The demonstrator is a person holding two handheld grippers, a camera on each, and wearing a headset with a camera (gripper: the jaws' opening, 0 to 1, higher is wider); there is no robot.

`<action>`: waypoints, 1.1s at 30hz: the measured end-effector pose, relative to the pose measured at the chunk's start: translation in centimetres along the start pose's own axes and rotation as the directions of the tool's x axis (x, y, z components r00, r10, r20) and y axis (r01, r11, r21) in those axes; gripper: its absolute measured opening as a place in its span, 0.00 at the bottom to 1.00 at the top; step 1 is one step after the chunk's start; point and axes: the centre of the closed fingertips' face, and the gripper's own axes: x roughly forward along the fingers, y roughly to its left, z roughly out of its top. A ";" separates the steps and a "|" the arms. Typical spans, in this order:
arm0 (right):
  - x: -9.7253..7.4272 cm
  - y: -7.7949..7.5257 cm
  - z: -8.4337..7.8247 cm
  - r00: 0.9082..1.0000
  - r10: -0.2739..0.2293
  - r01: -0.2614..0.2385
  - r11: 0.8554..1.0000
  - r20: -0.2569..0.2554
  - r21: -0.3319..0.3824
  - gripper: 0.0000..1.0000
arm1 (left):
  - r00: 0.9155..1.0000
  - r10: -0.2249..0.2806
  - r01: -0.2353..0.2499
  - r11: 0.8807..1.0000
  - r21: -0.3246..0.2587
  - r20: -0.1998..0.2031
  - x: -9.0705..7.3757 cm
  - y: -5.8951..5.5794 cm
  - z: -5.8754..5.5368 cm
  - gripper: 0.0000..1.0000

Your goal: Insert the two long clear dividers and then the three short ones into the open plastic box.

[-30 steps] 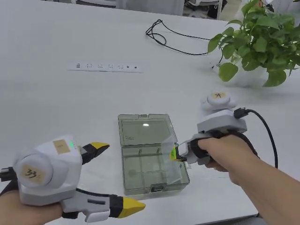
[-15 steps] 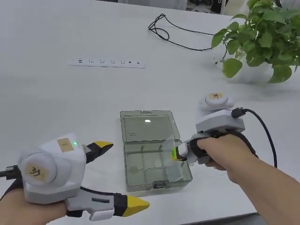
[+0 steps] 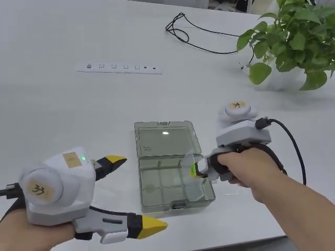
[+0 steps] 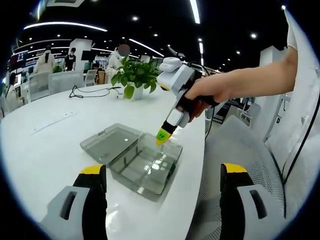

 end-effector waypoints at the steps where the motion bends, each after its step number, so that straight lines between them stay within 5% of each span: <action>1: 0.0 0.1 0.0 1.000 0.001 -0.001 1.000 0.000 -0.003 0.07 | 1.000 0.001 -0.001 1.000 0.001 -0.001 0.0 0.0 0.0 0.97; 17: 1.2 -0.1 -0.2 1.000 -0.006 0.006 0.999 -0.003 -0.031 0.07 | 1.000 0.011 -0.011 1.000 -0.006 -0.011 0.0 0.0 -0.4 0.96; 33: 1.3 0.5 -0.2 0.990 -0.119 0.129 0.983 0.078 -0.128 0.06 | 1.000 0.002 -0.002 1.000 -0.011 -0.002 0.1 -0.1 -0.3 0.95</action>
